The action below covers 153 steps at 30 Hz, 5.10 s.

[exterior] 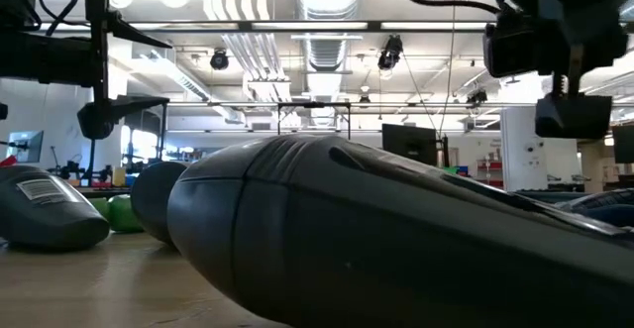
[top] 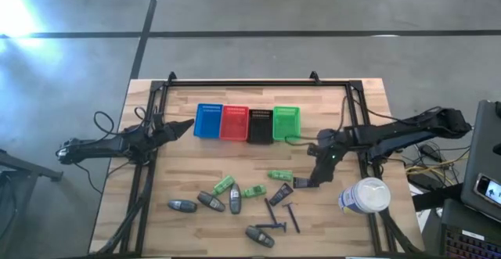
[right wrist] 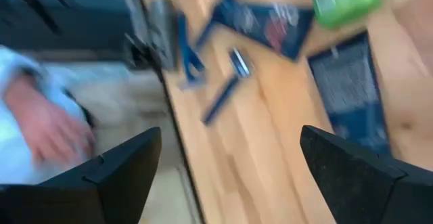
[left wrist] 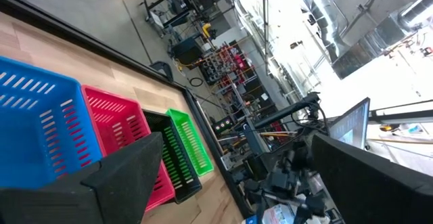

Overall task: Pick & Place Travel size toiletries
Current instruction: Put the right shave cream into the green basket, then put the deodorant into the blue basket

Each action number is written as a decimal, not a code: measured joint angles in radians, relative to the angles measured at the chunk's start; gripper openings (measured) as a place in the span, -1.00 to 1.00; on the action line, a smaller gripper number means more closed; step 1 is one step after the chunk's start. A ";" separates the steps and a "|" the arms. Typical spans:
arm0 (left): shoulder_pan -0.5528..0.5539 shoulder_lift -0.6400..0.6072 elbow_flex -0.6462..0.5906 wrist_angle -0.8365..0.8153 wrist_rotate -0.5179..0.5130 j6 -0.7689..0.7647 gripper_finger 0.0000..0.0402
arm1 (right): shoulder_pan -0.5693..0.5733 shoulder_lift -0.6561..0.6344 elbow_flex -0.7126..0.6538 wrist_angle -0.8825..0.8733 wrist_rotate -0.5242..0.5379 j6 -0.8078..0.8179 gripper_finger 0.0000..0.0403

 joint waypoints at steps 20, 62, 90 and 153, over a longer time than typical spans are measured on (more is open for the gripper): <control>0.000 0.000 0.000 0.000 0.000 0.000 0.91 | 0.242 0.387 0.294 -0.483 0.571 -0.614 0.61; 0.000 0.000 0.000 0.000 0.000 0.000 0.91 | 0.059 0.111 0.288 -0.540 0.557 -0.174 -0.42; 0.000 0.000 0.000 0.000 0.000 0.000 0.91 | -0.332 0.339 0.288 -0.081 0.593 0.416 -0.25; -0.915 1.558 1.135 -1.054 0.376 0.129 0.91 | -0.331 0.329 0.471 -0.325 0.671 -0.222 0.58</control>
